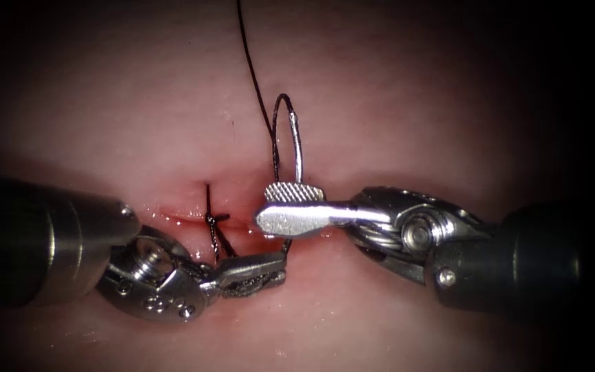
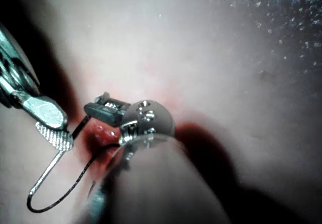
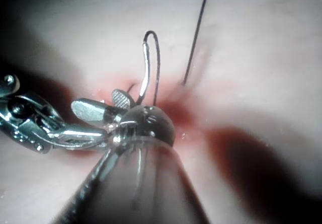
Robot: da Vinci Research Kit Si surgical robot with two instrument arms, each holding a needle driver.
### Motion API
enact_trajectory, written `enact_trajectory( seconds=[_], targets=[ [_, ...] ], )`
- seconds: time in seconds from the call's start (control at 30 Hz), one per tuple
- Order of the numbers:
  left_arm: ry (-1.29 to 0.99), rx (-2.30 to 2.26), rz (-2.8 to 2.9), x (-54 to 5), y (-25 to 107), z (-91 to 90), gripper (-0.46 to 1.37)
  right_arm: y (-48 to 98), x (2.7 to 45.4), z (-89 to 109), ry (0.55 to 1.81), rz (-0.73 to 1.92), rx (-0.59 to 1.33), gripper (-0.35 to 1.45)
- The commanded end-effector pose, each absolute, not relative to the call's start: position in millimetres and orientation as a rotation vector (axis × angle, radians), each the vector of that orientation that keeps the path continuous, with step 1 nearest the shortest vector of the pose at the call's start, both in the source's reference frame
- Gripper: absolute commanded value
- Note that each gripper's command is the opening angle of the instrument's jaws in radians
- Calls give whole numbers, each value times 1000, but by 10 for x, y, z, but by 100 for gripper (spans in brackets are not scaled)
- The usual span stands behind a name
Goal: Wound Closure
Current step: Hand the needle to the right
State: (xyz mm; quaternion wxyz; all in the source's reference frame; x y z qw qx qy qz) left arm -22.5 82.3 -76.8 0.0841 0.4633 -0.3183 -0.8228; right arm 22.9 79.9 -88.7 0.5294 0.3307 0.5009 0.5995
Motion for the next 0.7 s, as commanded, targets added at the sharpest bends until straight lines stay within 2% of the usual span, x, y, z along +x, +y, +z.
enact_trajectory(
  seconds=[0.03,0.7],
  targets=[
    [-948,1360,-2445,-226,822,-770,-35,800,227,-889,1200,1423,789,112],
    [-1085,1052,-2402,-232,815,-791,-35,814,196,-902,1202,1441,712,108]
  ],
)
